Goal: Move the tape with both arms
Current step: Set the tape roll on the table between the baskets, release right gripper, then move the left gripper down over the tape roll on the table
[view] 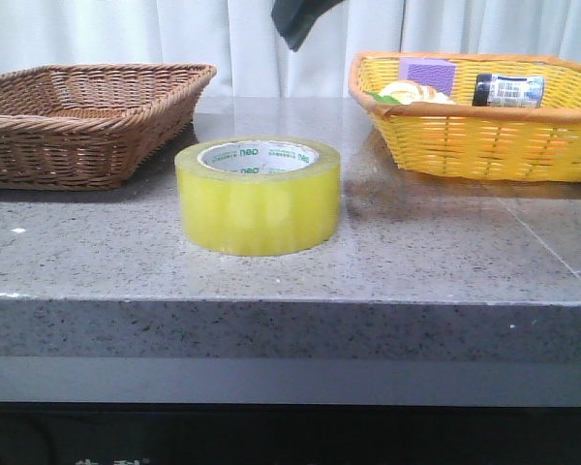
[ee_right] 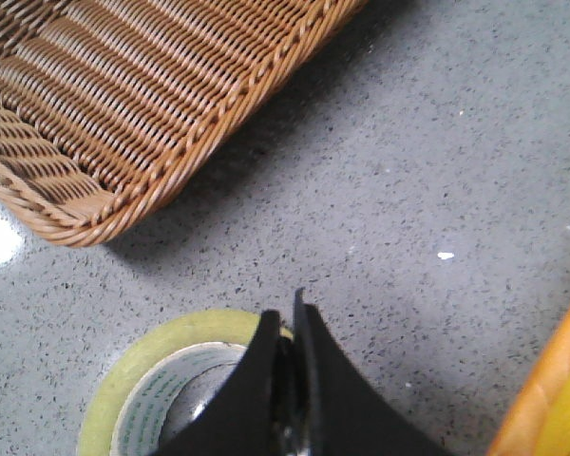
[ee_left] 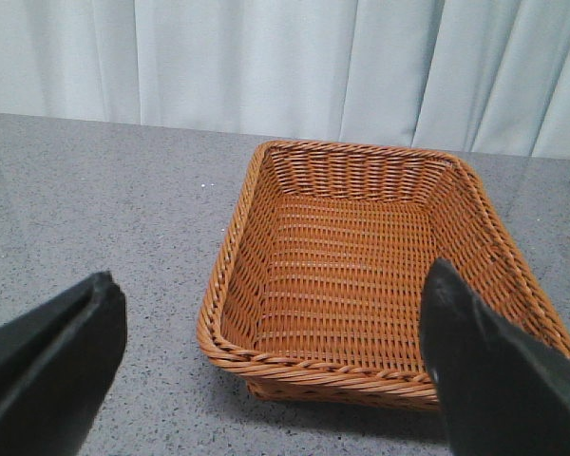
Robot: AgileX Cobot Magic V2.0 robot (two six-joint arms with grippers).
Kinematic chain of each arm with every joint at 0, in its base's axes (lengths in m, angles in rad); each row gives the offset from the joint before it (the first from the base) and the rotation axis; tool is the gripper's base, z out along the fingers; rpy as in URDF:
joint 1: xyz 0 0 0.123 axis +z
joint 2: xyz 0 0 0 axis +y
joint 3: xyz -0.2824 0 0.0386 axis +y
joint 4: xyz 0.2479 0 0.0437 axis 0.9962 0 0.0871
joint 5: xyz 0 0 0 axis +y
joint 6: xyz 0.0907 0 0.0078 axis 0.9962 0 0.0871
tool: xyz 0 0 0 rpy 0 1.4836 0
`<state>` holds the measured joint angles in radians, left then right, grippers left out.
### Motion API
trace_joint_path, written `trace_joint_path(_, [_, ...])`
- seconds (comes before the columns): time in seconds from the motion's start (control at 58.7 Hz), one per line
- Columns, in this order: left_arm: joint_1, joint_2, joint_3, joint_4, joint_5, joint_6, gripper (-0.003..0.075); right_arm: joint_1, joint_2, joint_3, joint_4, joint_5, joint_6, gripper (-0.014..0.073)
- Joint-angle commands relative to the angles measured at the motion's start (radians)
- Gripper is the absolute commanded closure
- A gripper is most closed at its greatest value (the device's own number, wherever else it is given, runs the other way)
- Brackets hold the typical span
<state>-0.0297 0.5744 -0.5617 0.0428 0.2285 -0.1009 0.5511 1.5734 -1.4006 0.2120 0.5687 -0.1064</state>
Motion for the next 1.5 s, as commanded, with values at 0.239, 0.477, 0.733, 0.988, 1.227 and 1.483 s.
trace_joint_path(0.239, [0.0, 0.005, -0.037, 0.001, -0.077, -0.004, 0.0102, -0.233, -0.269, 0.142, 0.009, -0.1, 0.008, 0.0662])
trace_joint_path(0.477, [0.0, 0.005, -0.037, 0.001, -0.077, -0.004, 0.0102, -0.373, -0.548, 0.392, 0.007, -0.206, 0.007, 0.0662])
trace_joint_path(0.733, [0.0, 0.005, -0.037, 0.001, -0.075, -0.004, 0.0102, -0.375, -0.895, 0.68, -0.01, -0.315, 0.007, 0.0662])
trace_joint_path(0.988, [0.0, 0.005, -0.037, 0.001, -0.075, -0.004, 0.0102, -0.374, -1.204, 0.931, -0.01, -0.342, 0.007, 0.0662])
trace_joint_path(1.227, [0.0, 0.005, -0.037, 0.001, -0.075, -0.004, 0.0102, -0.374, -1.37, 1.034, -0.01, -0.387, 0.007, 0.0662])
trace_joint_path(1.483, [-0.002, 0.005, -0.037, -0.008, -0.07, -0.004, 0.0102, -0.374, -1.371, 1.034, -0.01, -0.39, 0.007, 0.0662])
